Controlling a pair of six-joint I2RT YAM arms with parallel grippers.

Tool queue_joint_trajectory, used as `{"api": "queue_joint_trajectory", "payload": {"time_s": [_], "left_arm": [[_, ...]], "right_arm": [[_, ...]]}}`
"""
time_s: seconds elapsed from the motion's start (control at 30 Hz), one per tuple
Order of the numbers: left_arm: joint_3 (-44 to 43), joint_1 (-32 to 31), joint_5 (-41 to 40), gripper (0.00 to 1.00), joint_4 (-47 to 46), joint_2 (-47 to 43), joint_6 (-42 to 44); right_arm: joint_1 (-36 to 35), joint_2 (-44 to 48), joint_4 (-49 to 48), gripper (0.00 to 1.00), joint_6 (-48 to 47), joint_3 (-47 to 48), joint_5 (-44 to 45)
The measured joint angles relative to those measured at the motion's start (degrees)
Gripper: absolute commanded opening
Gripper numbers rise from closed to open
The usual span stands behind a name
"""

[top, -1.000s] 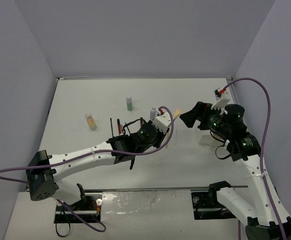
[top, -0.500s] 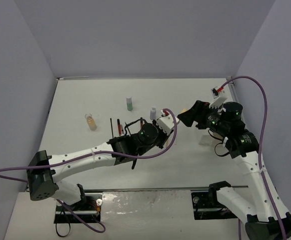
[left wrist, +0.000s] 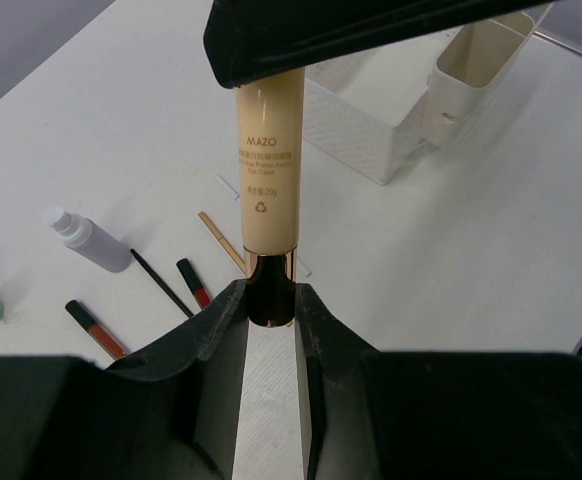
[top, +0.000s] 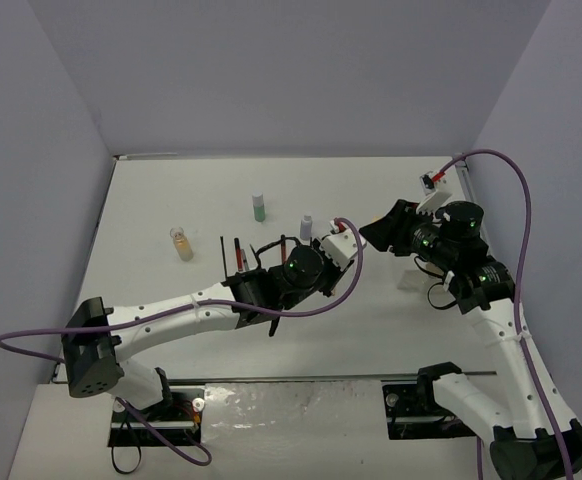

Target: Organize the makeup

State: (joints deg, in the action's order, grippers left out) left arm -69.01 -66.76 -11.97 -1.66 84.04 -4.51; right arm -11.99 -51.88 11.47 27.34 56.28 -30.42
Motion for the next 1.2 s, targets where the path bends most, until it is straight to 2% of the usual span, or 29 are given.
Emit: {"api": "queue_joint_trajectory", "payload": {"time_s": [0.13,0.27,0.33,0.4,0.47,0.53,0.67,0.83,1.0,1.2], "left_arm": [[-0.1,0.0,0.1,0.01,0.0,0.5,0.0],[-0.1,0.0,0.1,0.13,-0.1,0.6,0.0],[-0.1,0.0,0.0,0.31,-0.1,0.7,0.0],[-0.1,0.0,-0.2,0.58,-0.2,0.7,0.0],[-0.1,0.0,-0.5,0.71,-0.5,0.7,-0.1],[-0.1,0.0,-1.1,0.79,-0.7,0.7,-0.4],[-0.1,0.4,-2.2,0.88,-0.3,0.6,-1.6],[-0.1,3.3,-2.9,0.95,5.5,-1.1,-6.0],[-0.1,11.5,-3.2,0.97,15.9,-8.2,-11.2],[-0.4,23.4,-4.3,0.97,28.1,-21.4,-14.3]], "right_arm": [[0.0,-0.1,-0.7,0.14,0.5,-0.2,-0.1],[0.0,-0.1,-1.0,0.03,0.9,-0.3,-0.1],[0.0,-0.2,-1.0,0.0,1.1,-0.3,0.0],[0.0,-0.2,-1.0,0.0,1.0,-0.3,0.3],[0.0,-0.2,-0.9,0.0,0.7,-0.4,1.2],[0.0,-0.2,-0.9,0.0,0.4,-0.4,2.5],[0.0,-0.3,-0.2,0.0,-0.8,-0.1,7.5],[0.3,-3.5,2.7,0.0,-3.9,4.6,21.9],[4.0,-9.7,3.1,0.0,-6.5,10.7,36.2],[9.7,-16.7,2.0,0.0,-7.6,14.9,47.8]]}}
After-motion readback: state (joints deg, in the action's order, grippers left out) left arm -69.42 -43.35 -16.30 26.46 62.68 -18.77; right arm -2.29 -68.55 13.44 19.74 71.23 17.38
